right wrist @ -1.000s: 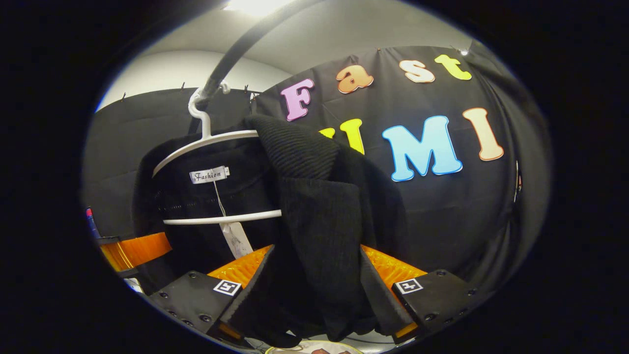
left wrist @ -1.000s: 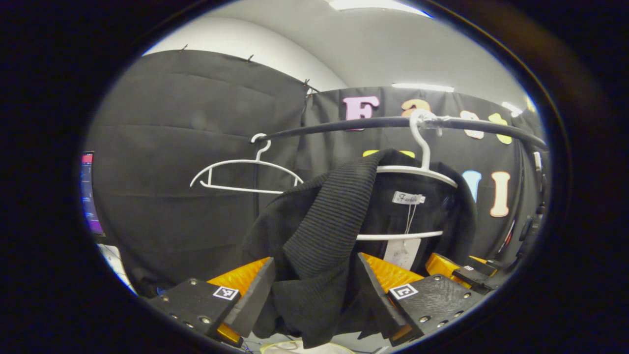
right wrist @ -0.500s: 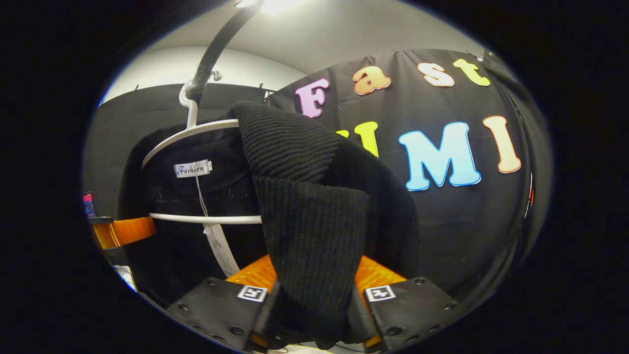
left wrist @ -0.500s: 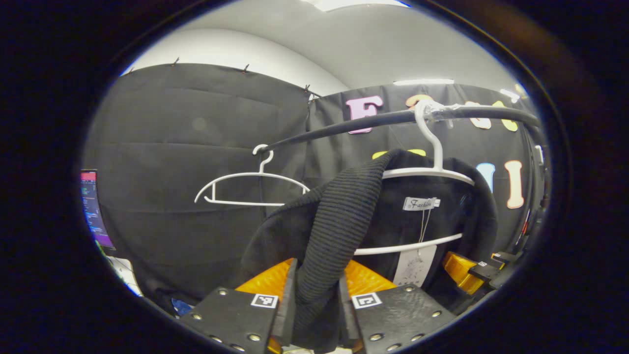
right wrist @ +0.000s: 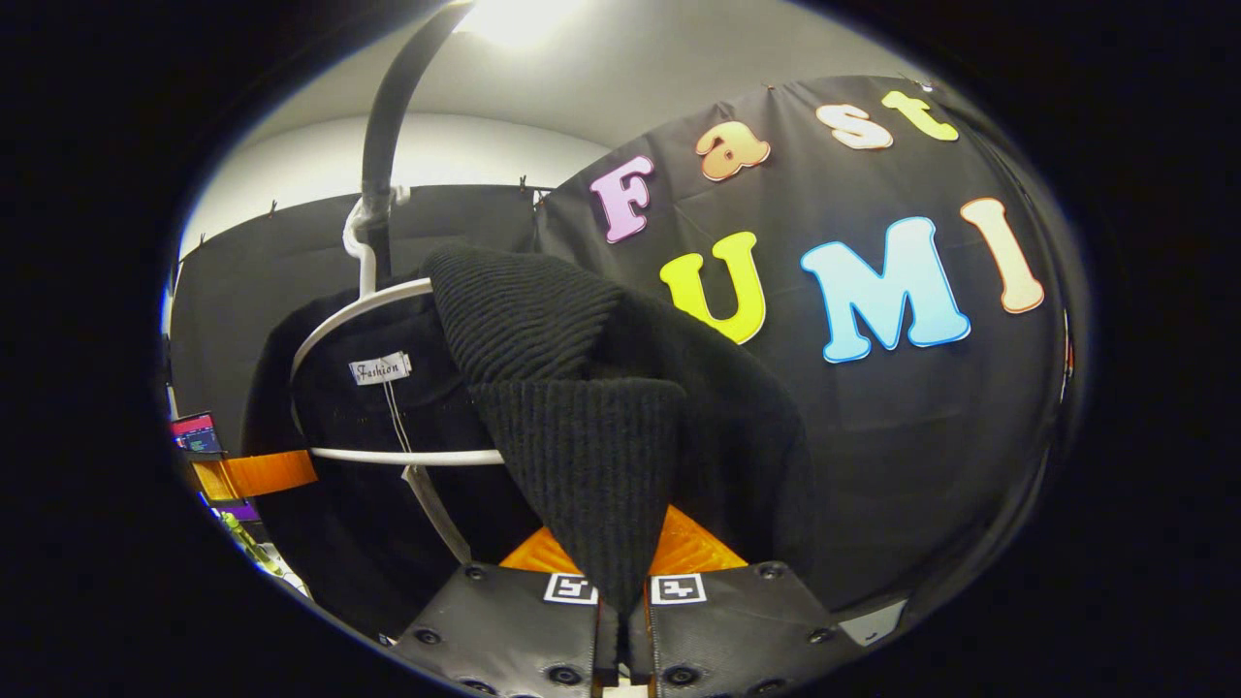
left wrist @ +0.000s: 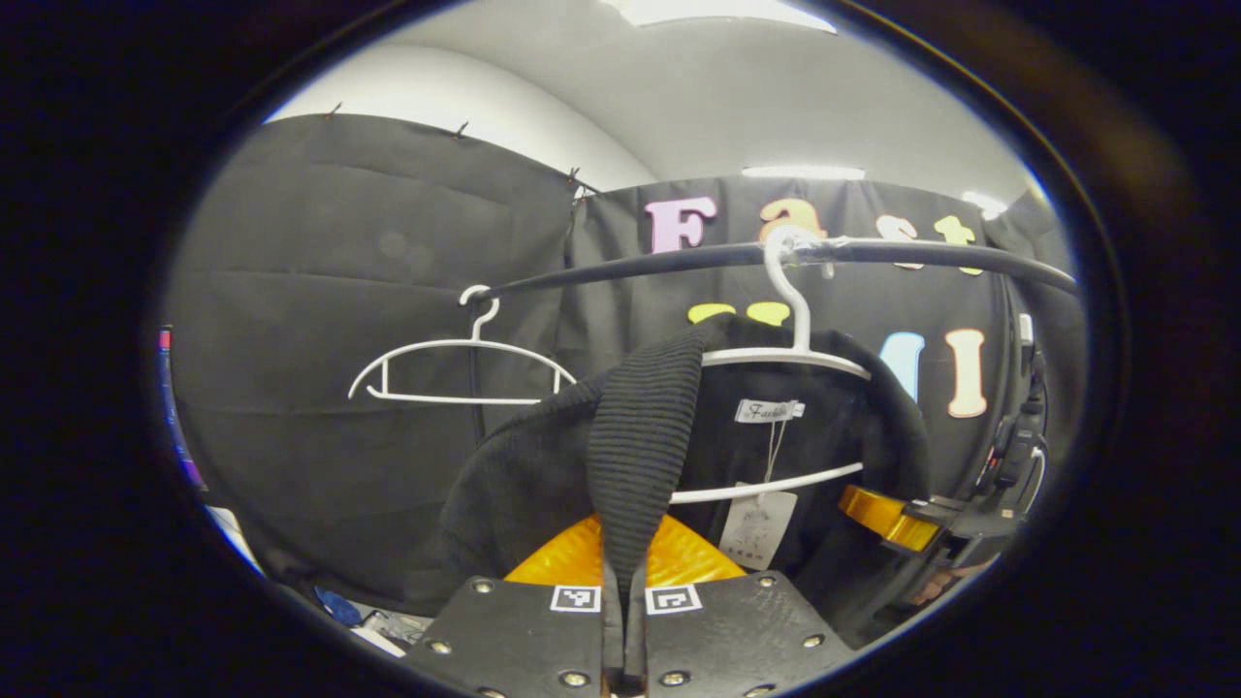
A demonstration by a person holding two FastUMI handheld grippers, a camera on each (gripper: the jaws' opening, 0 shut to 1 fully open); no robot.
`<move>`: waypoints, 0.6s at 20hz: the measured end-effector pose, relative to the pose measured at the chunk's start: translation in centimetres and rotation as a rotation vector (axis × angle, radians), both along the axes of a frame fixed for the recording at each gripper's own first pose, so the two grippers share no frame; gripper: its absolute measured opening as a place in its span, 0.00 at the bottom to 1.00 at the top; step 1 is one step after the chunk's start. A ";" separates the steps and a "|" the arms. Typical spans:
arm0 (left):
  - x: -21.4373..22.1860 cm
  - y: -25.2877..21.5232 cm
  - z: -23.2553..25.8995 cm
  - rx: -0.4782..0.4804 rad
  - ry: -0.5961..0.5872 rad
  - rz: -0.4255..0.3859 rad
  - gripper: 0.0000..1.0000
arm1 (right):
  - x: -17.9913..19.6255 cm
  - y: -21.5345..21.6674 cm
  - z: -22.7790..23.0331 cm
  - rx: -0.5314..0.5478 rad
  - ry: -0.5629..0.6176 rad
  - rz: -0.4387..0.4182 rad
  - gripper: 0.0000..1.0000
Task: Grasp the clothes on the hanger with both hands and then place them into the laundry hamper below.
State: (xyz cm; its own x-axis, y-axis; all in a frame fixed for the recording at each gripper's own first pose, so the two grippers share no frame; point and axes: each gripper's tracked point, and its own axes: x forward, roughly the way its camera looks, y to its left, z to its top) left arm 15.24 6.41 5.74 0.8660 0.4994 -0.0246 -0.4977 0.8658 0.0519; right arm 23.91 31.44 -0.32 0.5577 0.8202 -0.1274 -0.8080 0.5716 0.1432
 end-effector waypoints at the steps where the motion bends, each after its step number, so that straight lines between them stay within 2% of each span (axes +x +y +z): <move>1: -0.1 -0.1 0.3 -0.008 -0.006 -0.011 0.04 | -0.1 -0.4 0.2 0.004 -0.002 -0.005 0.08; 7: -2.0 0.0 1.9 -0.038 -0.021 -0.085 0.04 | 1.0 -2.9 1.9 0.022 -0.027 -0.103 0.09; 12: -3.5 0.9 2.6 -0.066 -0.025 -0.152 0.04 | 1.2 -4.6 3.3 0.001 -0.109 -0.200 0.09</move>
State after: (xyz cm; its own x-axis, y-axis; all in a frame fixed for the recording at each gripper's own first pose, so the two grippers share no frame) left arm 11.78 7.31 8.38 0.9323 0.3605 -0.0304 -0.3612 0.9323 -0.0182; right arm 25.16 26.83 2.96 0.7195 0.6922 -0.0567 -0.6894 0.7217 0.0615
